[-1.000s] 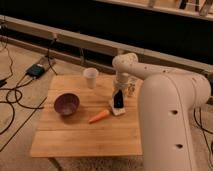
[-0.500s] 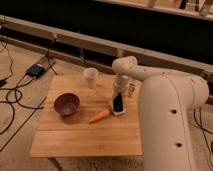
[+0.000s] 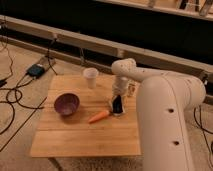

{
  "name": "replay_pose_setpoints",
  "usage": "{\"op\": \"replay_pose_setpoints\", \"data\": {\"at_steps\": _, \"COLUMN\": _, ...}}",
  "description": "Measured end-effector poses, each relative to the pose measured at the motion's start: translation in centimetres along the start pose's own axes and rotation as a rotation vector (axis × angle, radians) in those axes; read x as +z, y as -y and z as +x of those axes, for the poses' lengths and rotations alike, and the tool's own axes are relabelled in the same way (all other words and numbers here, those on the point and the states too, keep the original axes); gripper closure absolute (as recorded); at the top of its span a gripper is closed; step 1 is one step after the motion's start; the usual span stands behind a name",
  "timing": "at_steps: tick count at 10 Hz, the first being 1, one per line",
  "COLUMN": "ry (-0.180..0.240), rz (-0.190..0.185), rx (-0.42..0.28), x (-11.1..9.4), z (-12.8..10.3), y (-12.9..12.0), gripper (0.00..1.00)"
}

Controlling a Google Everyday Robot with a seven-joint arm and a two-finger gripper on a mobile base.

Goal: Place the eraser on the white sponge

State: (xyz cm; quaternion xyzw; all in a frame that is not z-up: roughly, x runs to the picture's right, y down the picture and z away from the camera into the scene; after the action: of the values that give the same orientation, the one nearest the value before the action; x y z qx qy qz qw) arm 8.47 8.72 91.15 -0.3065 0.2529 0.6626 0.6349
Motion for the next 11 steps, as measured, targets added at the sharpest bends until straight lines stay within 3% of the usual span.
{"op": "replay_pose_setpoints", "data": {"at_steps": 1, "ry": 0.001, "rz": -0.004, "rx": 0.001, "x": 0.1, "z": 0.0, "y": 0.0, "gripper": 0.23}}
{"op": "replay_pose_setpoints", "data": {"at_steps": 2, "ry": 0.005, "rz": -0.006, "rx": 0.002, "x": 0.0, "z": 0.0, "y": 0.1, "gripper": 0.2}}
{"op": "replay_pose_setpoints", "data": {"at_steps": 6, "ry": 0.033, "rz": -0.016, "rx": 0.011, "x": -1.6, "z": 0.0, "y": 0.1, "gripper": 0.2}}
{"op": "replay_pose_setpoints", "data": {"at_steps": 11, "ry": 0.082, "rz": -0.016, "rx": -0.018, "x": -6.6, "z": 2.1, "y": -1.2, "gripper": 0.2}}
